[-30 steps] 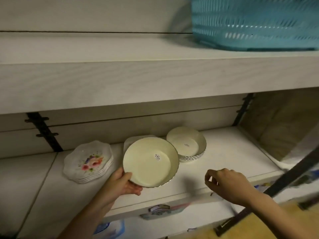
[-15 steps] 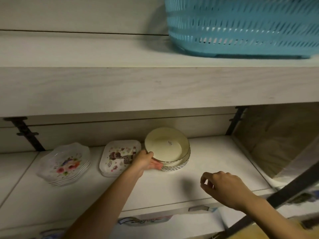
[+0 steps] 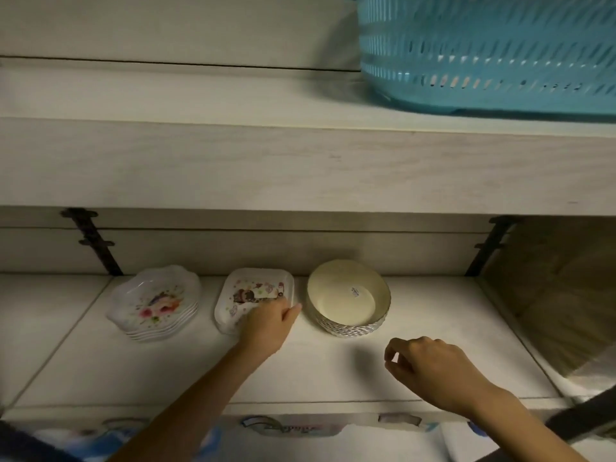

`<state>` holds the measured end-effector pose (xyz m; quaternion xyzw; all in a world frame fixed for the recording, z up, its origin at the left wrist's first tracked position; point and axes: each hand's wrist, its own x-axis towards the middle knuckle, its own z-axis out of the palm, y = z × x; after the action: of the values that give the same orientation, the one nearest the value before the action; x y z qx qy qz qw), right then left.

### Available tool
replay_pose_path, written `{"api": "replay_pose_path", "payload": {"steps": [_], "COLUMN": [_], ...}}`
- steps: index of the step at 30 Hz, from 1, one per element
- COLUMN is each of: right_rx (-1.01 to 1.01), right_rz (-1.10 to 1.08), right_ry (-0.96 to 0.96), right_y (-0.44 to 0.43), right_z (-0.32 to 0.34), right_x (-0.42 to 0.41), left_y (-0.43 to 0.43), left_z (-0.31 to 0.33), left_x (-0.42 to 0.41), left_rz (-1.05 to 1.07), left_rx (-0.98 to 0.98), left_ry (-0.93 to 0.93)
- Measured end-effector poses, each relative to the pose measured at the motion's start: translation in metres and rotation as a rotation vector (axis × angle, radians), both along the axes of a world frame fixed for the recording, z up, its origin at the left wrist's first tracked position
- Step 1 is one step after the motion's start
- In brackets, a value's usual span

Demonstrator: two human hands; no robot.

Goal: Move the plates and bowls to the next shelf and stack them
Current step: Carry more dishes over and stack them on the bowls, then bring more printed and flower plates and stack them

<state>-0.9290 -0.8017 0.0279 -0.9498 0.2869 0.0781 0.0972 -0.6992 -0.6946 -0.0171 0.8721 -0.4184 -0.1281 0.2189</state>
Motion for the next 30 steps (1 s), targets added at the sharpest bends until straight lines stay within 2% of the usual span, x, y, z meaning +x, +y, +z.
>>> {"api": "replay_pose_path", "payload": {"steps": [2,4,7,13,17,22,30], "right_rx": [0.006,0.008,0.032,0.05,0.065,0.051,0.076], "right_rz": [0.06,0.13,0.244,0.52,0.642,0.72,0.758], "right_ry": [-0.017,-0.05,-0.071,-0.115,-0.106,-0.103,-0.08], "right_y": [0.006,0.014,0.031,0.087,0.135,0.205,0.341], "right_z": [-0.002,-0.002,-0.001,0.002,0.006,0.015,0.016], "right_x": [0.013,0.029,0.059,0.129,0.168,0.209,0.272], "left_y": [0.03,0.061,0.112,0.218,0.286,0.367,0.503], "left_z": [0.01,0.019,0.027,0.041,0.042,0.037,0.03], "left_x": [0.004,0.007,0.007,0.012,0.023,0.048,0.113], "left_rz": [-0.009,-0.004,0.052,0.24,0.399,0.529,0.529], "left_rx": [-0.003,-0.007,0.005,0.149,0.2,0.166,0.176], "left_ry": [-0.15,-0.209,-0.177,-0.093,-0.181,-0.219,-0.239]}}
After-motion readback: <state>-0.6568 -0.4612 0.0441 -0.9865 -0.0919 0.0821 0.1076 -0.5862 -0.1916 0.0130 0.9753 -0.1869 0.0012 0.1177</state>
